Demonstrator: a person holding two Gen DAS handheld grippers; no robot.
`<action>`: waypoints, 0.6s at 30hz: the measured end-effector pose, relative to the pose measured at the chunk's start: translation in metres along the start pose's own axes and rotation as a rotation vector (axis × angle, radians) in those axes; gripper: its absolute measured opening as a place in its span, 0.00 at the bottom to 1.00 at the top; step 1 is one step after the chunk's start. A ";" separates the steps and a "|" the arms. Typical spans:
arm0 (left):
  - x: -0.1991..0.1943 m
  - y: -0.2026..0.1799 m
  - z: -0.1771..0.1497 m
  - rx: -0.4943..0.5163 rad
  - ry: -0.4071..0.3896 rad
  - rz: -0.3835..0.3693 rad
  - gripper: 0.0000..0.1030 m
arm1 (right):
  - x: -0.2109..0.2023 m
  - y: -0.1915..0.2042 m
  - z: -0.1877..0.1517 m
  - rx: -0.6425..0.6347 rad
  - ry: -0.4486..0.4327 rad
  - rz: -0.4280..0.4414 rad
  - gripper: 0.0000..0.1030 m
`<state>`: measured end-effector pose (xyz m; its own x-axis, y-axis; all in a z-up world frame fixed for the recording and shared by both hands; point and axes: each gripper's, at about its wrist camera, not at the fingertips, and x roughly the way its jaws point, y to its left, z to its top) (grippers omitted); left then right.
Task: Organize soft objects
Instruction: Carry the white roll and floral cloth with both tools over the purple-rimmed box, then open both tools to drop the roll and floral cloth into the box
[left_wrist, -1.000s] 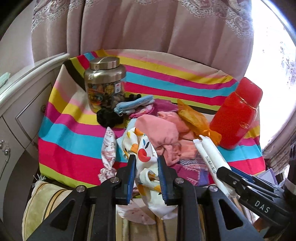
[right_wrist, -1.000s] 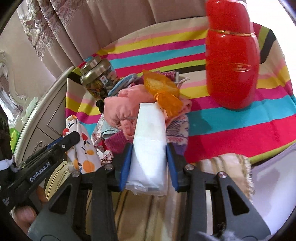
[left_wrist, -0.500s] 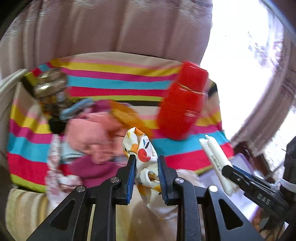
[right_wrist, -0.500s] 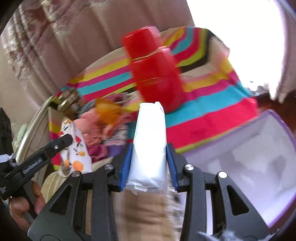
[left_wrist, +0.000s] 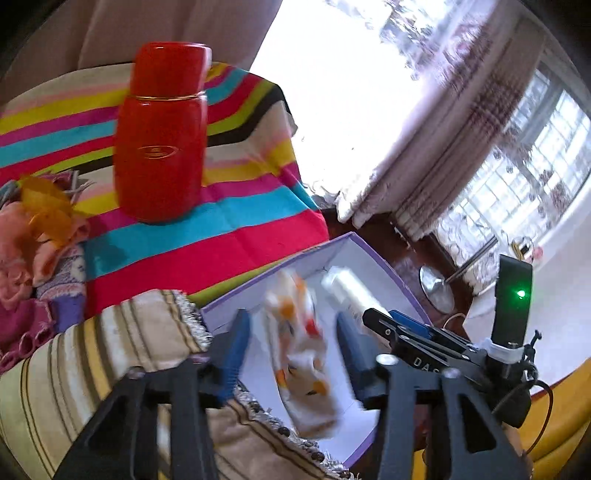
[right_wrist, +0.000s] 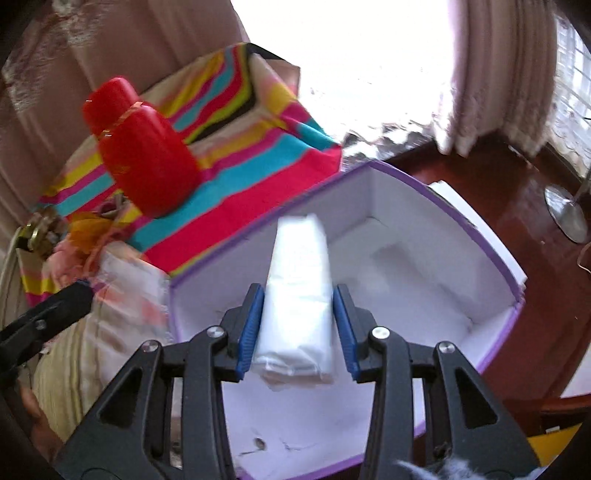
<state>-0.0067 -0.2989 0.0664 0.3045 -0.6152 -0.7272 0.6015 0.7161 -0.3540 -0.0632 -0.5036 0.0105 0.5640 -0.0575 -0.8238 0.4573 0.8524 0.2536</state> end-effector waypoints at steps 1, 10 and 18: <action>0.000 -0.001 -0.001 0.004 -0.002 0.003 0.59 | 0.001 -0.002 0.000 0.001 -0.001 -0.011 0.42; -0.031 0.073 -0.003 -0.107 -0.097 0.193 0.60 | 0.005 0.018 -0.002 -0.046 -0.017 0.001 0.61; -0.059 0.157 -0.018 -0.205 -0.061 0.417 0.61 | 0.016 0.071 -0.005 -0.161 0.020 0.072 0.63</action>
<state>0.0567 -0.1441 0.0430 0.5360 -0.2747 -0.7983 0.2617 0.9531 -0.1523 -0.0254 -0.4416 0.0127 0.5768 0.0159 -0.8168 0.2994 0.9261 0.2295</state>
